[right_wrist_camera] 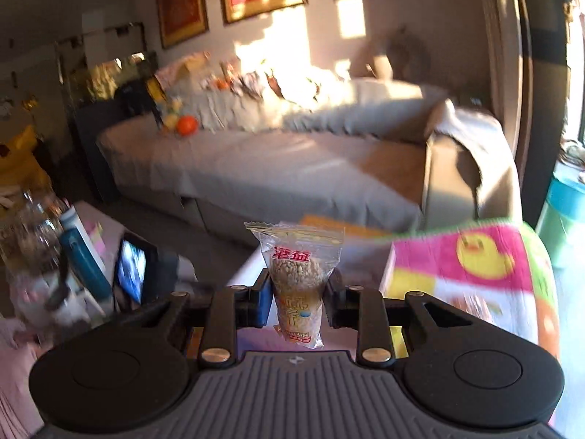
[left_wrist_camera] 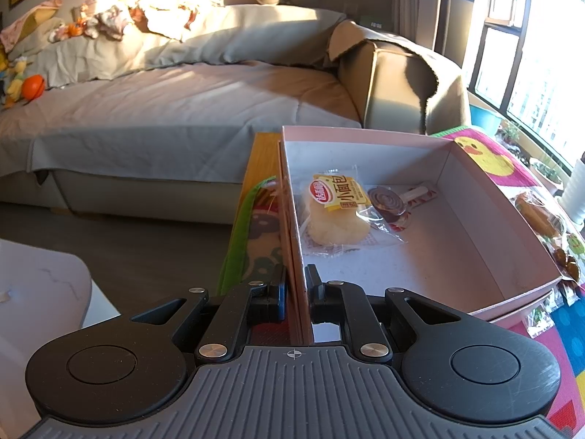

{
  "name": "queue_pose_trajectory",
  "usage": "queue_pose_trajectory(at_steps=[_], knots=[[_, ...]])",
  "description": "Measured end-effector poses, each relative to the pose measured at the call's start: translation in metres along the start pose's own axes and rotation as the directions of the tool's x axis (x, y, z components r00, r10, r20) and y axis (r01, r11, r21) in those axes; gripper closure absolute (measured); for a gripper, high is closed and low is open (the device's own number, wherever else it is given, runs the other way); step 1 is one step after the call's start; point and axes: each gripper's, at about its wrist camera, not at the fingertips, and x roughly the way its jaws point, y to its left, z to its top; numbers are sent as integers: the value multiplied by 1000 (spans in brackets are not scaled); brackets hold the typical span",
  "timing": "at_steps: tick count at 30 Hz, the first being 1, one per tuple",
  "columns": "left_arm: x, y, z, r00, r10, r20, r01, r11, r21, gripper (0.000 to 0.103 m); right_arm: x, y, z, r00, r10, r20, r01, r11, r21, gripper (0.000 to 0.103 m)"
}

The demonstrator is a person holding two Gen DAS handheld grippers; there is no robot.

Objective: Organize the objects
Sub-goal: 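Carry the stick snack into the pink box and release it with the right gripper, then move the right gripper back to the mat toward the red-labelled biscuit packet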

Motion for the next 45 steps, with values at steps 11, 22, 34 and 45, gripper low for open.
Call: queue_pose_trajectory(at_steps=[11, 22, 34, 45], knots=[[-1, 2, 0, 1000, -5, -4, 5, 1000, 4, 90, 111, -49, 20, 992, -48, -113, 71, 974, 215, 68], [-1, 1, -1, 1000, -1, 0, 1, 1000, -3, 90, 98, -108, -23, 957, -269, -112, 285, 942, 175, 40], [-2, -1, -2, 1000, 5, -8, -5, 1000, 7, 90, 188, -157, -78, 941, -165, -294, 274, 883, 380, 76], [-2, 0, -4, 1000, 6, -6, -6, 1000, -3, 90, 107, -120, -110, 914, -191, -359, 268, 947, 179, 82]])
